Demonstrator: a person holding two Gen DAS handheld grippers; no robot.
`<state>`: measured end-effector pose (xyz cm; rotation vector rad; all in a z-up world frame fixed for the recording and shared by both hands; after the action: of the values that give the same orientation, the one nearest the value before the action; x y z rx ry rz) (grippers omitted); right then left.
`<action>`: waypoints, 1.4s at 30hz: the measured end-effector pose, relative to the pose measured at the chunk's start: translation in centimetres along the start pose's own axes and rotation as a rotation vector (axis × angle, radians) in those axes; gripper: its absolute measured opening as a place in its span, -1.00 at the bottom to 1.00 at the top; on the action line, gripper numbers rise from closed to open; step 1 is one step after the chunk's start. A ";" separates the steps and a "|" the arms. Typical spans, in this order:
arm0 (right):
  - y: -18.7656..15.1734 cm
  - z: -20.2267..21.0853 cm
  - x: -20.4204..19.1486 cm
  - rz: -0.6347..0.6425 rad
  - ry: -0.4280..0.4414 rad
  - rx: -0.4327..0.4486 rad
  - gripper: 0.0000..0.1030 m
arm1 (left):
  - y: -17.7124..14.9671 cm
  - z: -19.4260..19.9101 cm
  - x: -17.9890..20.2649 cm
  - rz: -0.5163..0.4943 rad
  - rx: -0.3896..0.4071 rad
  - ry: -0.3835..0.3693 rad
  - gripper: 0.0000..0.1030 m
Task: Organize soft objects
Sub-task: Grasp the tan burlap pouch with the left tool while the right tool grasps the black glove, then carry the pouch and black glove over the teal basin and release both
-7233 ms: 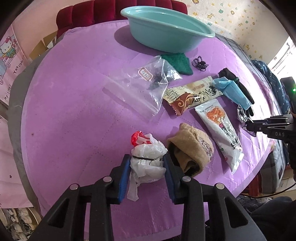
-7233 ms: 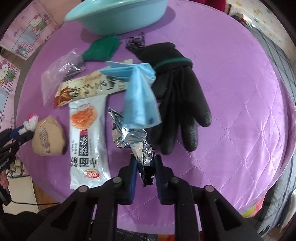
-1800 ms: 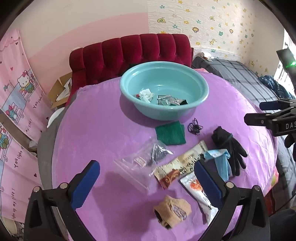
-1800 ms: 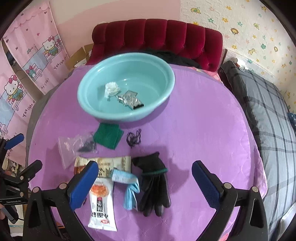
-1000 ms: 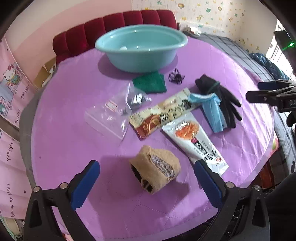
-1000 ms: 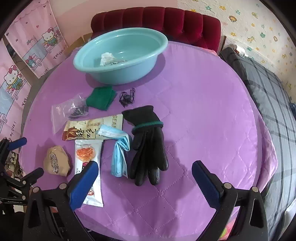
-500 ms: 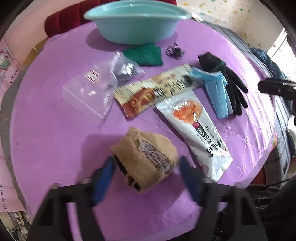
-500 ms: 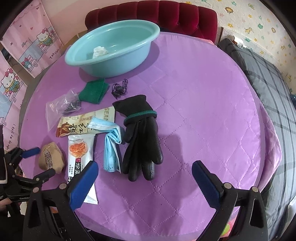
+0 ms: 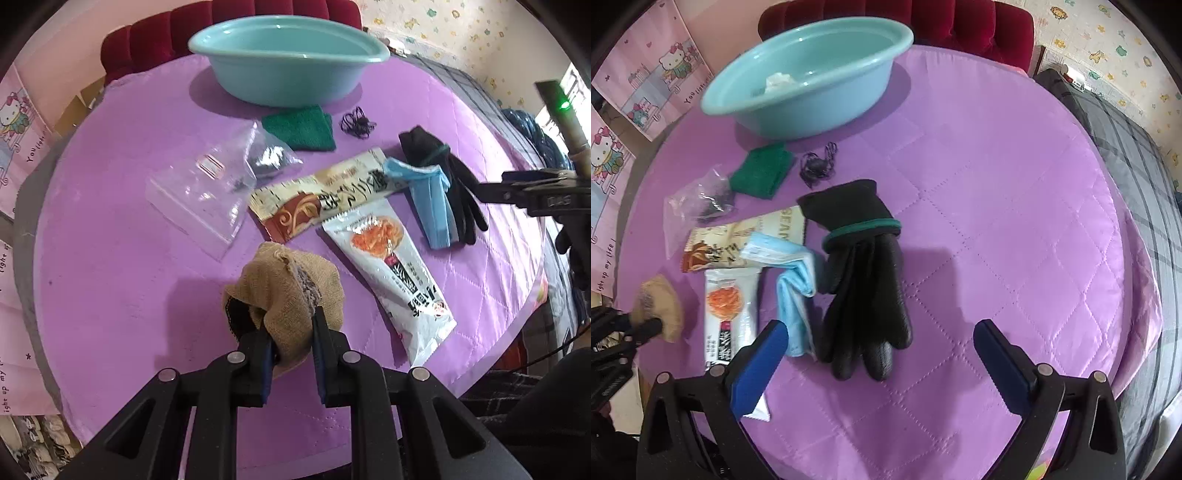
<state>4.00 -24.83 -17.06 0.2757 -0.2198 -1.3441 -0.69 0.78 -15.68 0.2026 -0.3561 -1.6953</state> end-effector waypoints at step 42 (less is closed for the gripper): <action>1.6 2.5 0.0 -0.076 0.059 -0.012 -0.71 | 4.6 4.5 -0.5 -0.045 0.126 -0.035 -0.62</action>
<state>4.68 -24.66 -14.22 0.3155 -0.1530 -1.4099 2.17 1.27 -9.93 0.2756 -0.4888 -1.7234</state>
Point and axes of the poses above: each gripper's, at about its wrist camera, not at the fingertips, and z roughly against the way its jaws point, x to its right, y to its top, the point moved 1 cm from there along -z, roughly the way its jaws point, and after that the axes turned 1 degree about z, right-handed, at the moved point
